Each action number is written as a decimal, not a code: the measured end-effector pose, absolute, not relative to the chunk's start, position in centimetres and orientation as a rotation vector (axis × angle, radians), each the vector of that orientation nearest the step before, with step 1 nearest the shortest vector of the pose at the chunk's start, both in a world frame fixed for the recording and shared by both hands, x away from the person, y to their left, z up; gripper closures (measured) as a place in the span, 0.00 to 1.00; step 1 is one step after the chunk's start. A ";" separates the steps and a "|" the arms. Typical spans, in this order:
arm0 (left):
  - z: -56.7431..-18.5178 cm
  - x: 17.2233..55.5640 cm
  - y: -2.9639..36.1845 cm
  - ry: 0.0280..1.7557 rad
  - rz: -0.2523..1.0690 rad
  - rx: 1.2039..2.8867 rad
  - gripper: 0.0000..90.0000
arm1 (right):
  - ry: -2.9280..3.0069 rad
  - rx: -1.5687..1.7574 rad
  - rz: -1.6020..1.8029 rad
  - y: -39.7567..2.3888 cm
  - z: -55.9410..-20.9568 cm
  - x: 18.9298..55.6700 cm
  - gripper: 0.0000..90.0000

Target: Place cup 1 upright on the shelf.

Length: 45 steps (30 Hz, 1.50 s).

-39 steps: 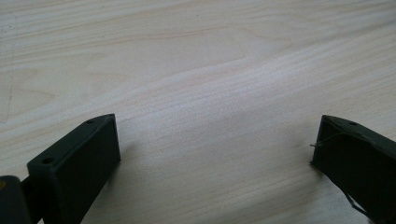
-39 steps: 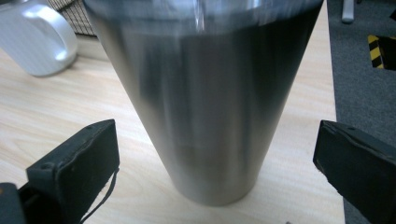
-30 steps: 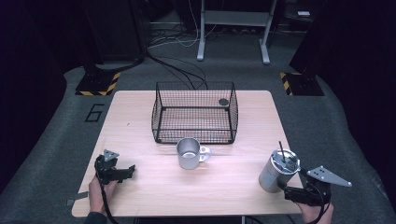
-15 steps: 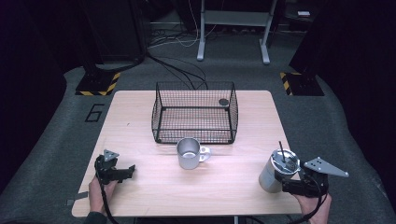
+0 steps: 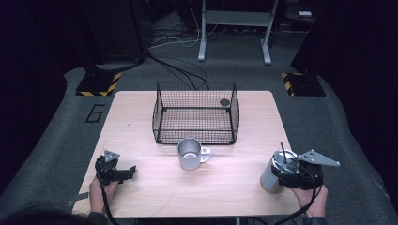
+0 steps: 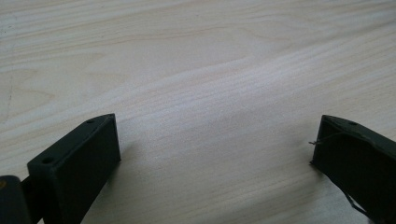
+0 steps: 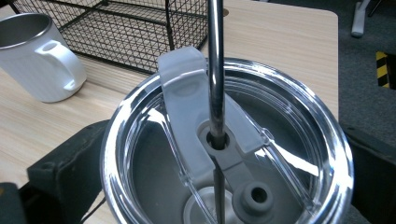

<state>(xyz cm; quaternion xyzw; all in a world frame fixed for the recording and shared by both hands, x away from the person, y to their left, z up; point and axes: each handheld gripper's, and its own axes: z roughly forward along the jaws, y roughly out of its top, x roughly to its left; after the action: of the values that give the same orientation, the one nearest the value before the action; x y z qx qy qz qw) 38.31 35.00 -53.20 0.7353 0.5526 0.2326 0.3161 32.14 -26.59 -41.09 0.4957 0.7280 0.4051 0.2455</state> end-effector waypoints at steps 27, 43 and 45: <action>-53.2 38.3 35.0 1.455 0.613 1.937 0.00 | 1.967 1.357 1.051 -26.2 -40.4 32.0 0.04; -53.2 38.3 35.0 1.456 0.612 1.937 0.00 | 1.986 1.307 1.056 -24.9 -38.5 32.5 0.04; -53.2 38.3 35.0 1.453 0.616 1.939 0.00 | 1.987 1.306 1.063 -24.8 -38.3 32.6 0.04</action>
<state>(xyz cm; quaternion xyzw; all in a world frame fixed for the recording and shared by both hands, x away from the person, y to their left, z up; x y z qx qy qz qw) 38.33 35.03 -53.20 0.7361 0.5515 0.2338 0.3153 32.59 -24.78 -38.29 0.4834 0.7355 0.3937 0.2652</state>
